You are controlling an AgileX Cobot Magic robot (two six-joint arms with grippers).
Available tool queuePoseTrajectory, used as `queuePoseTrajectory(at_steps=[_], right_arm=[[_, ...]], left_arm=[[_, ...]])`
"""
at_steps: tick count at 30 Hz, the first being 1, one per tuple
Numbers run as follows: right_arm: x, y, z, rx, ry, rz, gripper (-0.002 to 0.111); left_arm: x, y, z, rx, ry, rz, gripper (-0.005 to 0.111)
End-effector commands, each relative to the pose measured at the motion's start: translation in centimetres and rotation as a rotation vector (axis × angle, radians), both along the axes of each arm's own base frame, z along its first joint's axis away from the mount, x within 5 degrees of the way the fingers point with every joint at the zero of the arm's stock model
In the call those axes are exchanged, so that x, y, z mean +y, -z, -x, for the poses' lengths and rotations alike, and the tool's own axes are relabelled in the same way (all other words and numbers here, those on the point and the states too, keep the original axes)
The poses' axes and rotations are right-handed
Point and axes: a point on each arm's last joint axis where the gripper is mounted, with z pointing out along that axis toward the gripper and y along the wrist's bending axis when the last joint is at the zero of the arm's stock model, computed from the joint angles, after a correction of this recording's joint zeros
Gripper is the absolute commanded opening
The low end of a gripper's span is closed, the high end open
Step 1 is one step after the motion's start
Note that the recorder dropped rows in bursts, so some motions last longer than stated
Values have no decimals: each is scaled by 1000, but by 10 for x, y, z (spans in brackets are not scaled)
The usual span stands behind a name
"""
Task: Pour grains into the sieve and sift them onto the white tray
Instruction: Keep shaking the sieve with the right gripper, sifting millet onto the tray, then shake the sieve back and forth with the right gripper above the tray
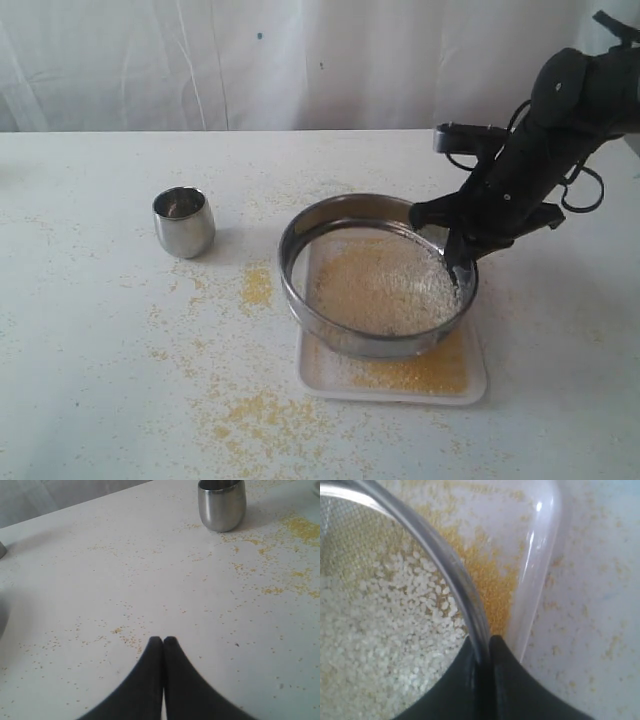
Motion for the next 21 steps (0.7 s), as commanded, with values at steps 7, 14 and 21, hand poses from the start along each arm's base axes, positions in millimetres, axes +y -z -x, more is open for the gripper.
queuePoseTrajectory(at_steps=[7, 14, 21], right_arm=[[1, 2, -7, -66, 23, -15, 0], [-2, -3, 4, 64, 47, -24, 0], [-8, -14, -24, -215, 125, -33, 0]], left_arm=[[-1, 1, 0, -3, 9, 3, 0], [-1, 1, 0, -3, 9, 3, 0], [-1, 1, 0, -3, 9, 3, 0]])
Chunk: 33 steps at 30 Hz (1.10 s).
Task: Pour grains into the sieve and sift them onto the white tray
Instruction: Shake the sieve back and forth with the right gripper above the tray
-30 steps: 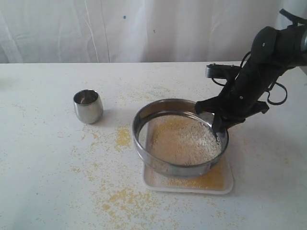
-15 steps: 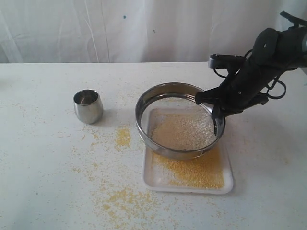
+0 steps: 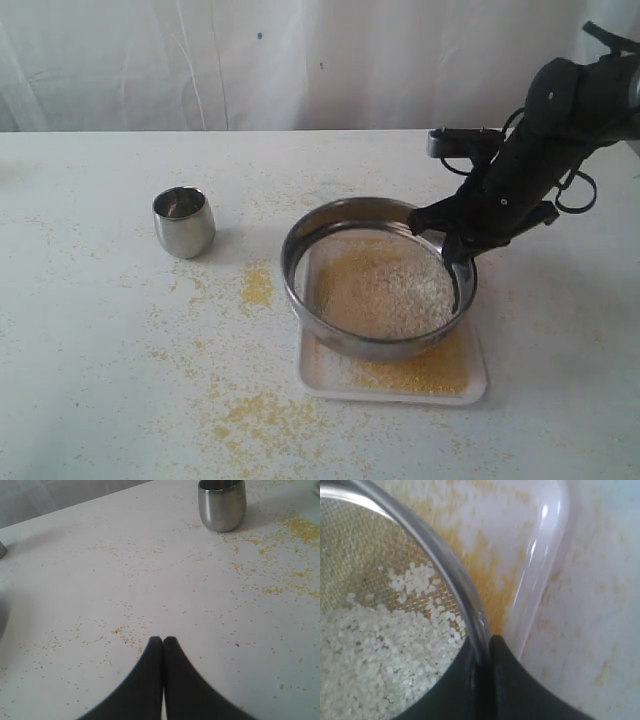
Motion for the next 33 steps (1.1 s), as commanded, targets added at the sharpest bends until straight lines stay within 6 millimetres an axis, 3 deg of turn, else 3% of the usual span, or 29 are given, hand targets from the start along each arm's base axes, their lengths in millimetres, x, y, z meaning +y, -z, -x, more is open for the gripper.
queuePoseTrajectory(at_steps=[1, 3, 4, 8, 10, 11, 12, 14, 15, 16, 17, 18, 19, 21, 22, 23, 24, 25, 27, 29, 31, 32, 33], right_arm=[[-5, -18, -9, -62, 141, -61, 0], [-4, -17, 5, 79, 86, -42, 0], [-2, -17, 5, 64, 49, -35, 0], [-3, -18, -19, -190, 63, -29, 0], [-2, -15, -8, -45, 116, -54, 0], [-1, -9, 10, 149, 83, -37, 0], [0, -6, 16, 183, 54, -29, 0], [2, -5, -8, -104, 34, -18, 0], [2, -9, -15, -149, 133, -60, 0], [2, -12, -10, -85, 156, -71, 0], [4, -12, 10, 100, 110, -52, 0], [4, -10, 14, 127, 63, -36, 0], [5, -11, 8, 23, -13, -11, 0], [2, -16, -13, -162, 117, -50, 0], [4, -18, -6, -71, 160, -76, 0], [6, -12, 16, 144, 103, -45, 0], [8, -8, 24, 187, 59, -31, 0], [9, -4, 17, 77, -13, -13, 0], [7, -4, -4, -126, 55, -23, 0], [4, -2, 3, 13, 166, -60, 0], [8, 5, 26, 209, 66, -18, 0], [8, 4, 22, 159, 25, -13, 0], [7, 2, 4, -44, 19, -1, 0]], left_arm=[[-1, 1, 0, -3, 9, 3, 0], [-1, 1, 0, -3, 9, 3, 0], [-1, 1, 0, -3, 9, 3, 0], [-1, 1, 0, -5, 9, 3, 0], [-1, 1, 0, -5, 9, 3, 0], [-1, 1, 0, -5, 9, 3, 0], [-1, 1, 0, -5, 9, 3, 0], [-1, 1, 0, -5, 9, 3, 0], [-1, 1, 0, -5, 9, 3, 0], [-1, 1, 0, -5, 9, 3, 0], [-1, 1, 0, -5, 9, 3, 0], [-1, 1, 0, -5, 9, 3, 0], [-1, 1, 0, -5, 9, 3, 0], [-1, 1, 0, -5, 9, 3, 0], [-1, 1, 0, -5, 9, 3, 0], [-1, 1, 0, -5, 9, 3, 0], [-1, 1, 0, -5, 9, 3, 0], [-1, 1, 0, -5, 9, 3, 0], [-1, 1, 0, -5, 9, 3, 0], [-1, 1, 0, -5, 9, 3, 0], [-1, 1, 0, -5, 9, 3, 0], [-1, 1, 0, -5, 9, 3, 0], [-1, 1, 0, -5, 9, 3, 0]])
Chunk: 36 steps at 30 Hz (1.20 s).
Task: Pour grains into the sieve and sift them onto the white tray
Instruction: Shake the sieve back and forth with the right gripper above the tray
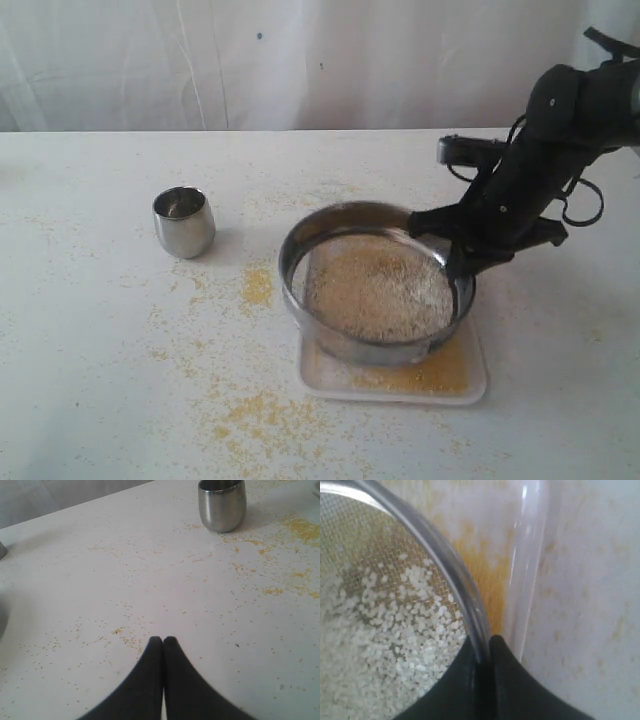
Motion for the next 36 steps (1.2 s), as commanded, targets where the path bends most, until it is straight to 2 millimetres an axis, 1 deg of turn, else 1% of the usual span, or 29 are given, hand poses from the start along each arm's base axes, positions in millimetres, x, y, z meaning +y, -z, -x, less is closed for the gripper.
queuePoseTrajectory(at_steps=[1, 2, 3, 4, 6, 7, 8, 9, 11, 15, 17, 19, 20, 21, 22, 23, 24, 25, 26, 27, 28, 29, 30, 31, 32, 33, 34, 35, 36], right_arm=[[-2, -7, -18, -241, -37, 23, 0], [-2, -11, -23, -269, 16, 3, 0], [-3, -14, -20, -216, 45, -13, 0], [-3, -17, -12, -123, 57, -22, 0], [-3, -18, 5, 47, 11, -10, 0], [-3, -19, 9, 61, -79, 8, 0], [-3, -20, 7, 33, -125, 17, 0], [-6, -24, 0, -38, -157, 43, 0], [-7, -34, -12, -96, -171, 78, 0], [-6, -43, -28, -11, -194, 74, 0], [-6, -43, -35, 98, -201, 67, 0], [-6, -40, -42, 125, -140, 59, 0], [-6, -37, -40, 146, -101, 55, 0], [-5, -36, -37, 156, -100, 47, 0], [-3, -34, -36, 161, -128, 37, 0], [-1, -31, -41, 101, -159, 42, 0], [-1, -29, -47, 50, -148, 45, 0], [-3, -25, -45, 116, -87, 36, 0], [-4, -23, -37, 197, -84, 41, 0], [-2, -16, -25, 235, -108, 42, 0], [-2, -15, -20, 244, -137, 46, 0], [-3, -13, -17, 234, -202, 51, 0], [-6, -15, -32, 77, -176, 75, 0], [-9, -18, -44, -29, -142, 89, 0], [-13, -23, -53, -91, -18, 70, 0], [-13, -25, -49, -27, 40, 54, 0], [-13, -23, -31, 151, 30, 64, 0], [-11, -21, -23, 216, -31, 79, 0], [-9, -19, -25, 162, -140, 95, 0]], left_arm=[[-1, 1, 0, -3, 9, 3, 0], [-1, 1, 0, -3, 9, 3, 0], [-1, 1, 0, -3, 9, 3, 0], [-1, 1, 0, -3, 9, 3, 0], [-1, 1, 0, -3, 9, 3, 0], [-1, 1, 0, -3, 9, 3, 0], [-1, 1, 0, -3, 9, 3, 0], [-1, 1, 0, -3, 9, 3, 0], [-1, 1, 0, -3, 9, 3, 0], [-1, 1, 0, -3, 9, 3, 0], [-1, 1, 0, -3, 9, 3, 0], [-1, 1, 0, -3, 9, 3, 0], [-1, 1, 0, -3, 9, 3, 0], [-1, 1, 0, -3, 9, 3, 0], [-1, 1, 0, -3, 9, 3, 0], [-1, 1, 0, -3, 9, 3, 0], [-1, 1, 0, -3, 9, 3, 0], [-1, 1, 0, -3, 9, 3, 0], [-1, 1, 0, -3, 9, 3, 0], [-1, 1, 0, -3, 9, 3, 0], [-1, 1, 0, -3, 9, 3, 0], [-1, 1, 0, -3, 9, 3, 0], [-1, 1, 0, -3, 9, 3, 0], [-1, 1, 0, -3, 9, 3, 0], [-1, 1, 0, -3, 9, 3, 0], [-1, 1, 0, -3, 9, 3, 0], [-1, 1, 0, -3, 9, 3, 0], [-1, 1, 0, -3, 9, 3, 0], [-1, 1, 0, -3, 9, 3, 0]])
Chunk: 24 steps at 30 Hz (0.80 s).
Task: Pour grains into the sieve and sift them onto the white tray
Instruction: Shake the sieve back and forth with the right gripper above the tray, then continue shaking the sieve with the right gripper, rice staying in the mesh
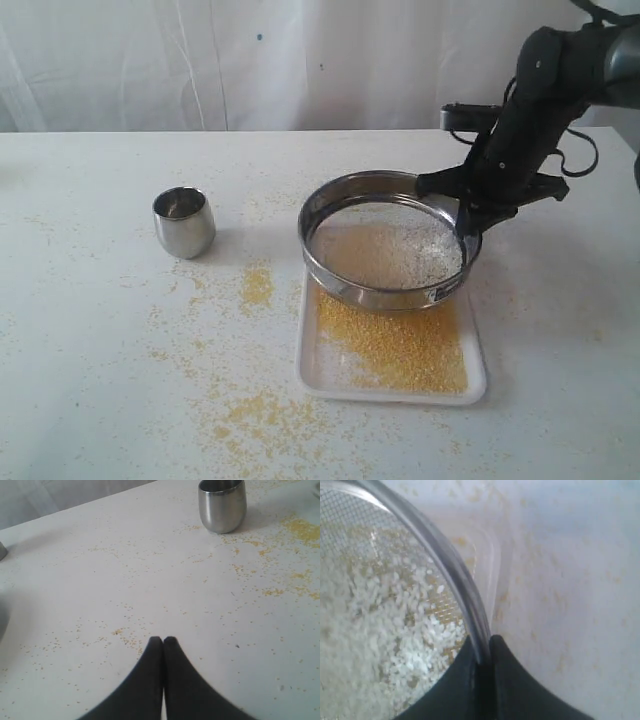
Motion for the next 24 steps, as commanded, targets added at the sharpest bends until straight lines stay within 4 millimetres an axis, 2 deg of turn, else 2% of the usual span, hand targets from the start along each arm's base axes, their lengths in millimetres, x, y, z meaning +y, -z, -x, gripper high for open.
queuePoseTrajectory(at_steps=[1, 2, 3, 6, 7, 9, 10, 11, 12, 14, 16, 17, 19, 21, 22, 24], right_arm=[[4, -3, 13, 52, -168, 18, 0], [5, -6, 0, -85, -122, 11, 0], [5, -7, 1, -71, -64, -2, 0], [7, -3, 21, 148, -10, -4, 0], [10, -2, 22, 146, -43, 2, 0], [11, -1, 11, 17, -109, 9, 0], [12, -3, 1, -101, -109, 4, 0], [12, -5, -7, -187, -82, -5, 0], [12, -6, -9, -195, -22, -33, 0], [13, -9, 5, -43, 67, -66, 0], [16, -7, 23, 107, 6, -38, 0], [19, -6, 26, 106, -49, -26, 0], [19, -7, 16, -25, -116, -10, 0], [19, -11, 1, -183, -77, -18, 0], [19, -12, 0, -178, -26, -32, 0], [18, -12, 14, -27, 17, -31, 0]], left_arm=[[-1, 1, 0, -1, 9, 3, 0], [-1, 1, 0, -1, 9, 3, 0], [-1, 1, 0, -1, 9, 3, 0], [-1, 1, 0, -1, 9, 3, 0], [-1, 1, 0, -1, 9, 3, 0], [-1, 1, 0, -1, 9, 3, 0], [-1, 1, 0, -1, 9, 3, 0], [-1, 1, 0, -1, 9, 3, 0], [-1, 1, 0, -1, 9, 3, 0], [-1, 1, 0, -1, 9, 3, 0], [-1, 1, 0, -1, 9, 3, 0], [-1, 1, 0, -1, 9, 3, 0], [-1, 1, 0, -1, 9, 3, 0], [-1, 1, 0, -1, 9, 3, 0], [-1, 1, 0, -1, 9, 3, 0], [-1, 1, 0, -1, 9, 3, 0]])
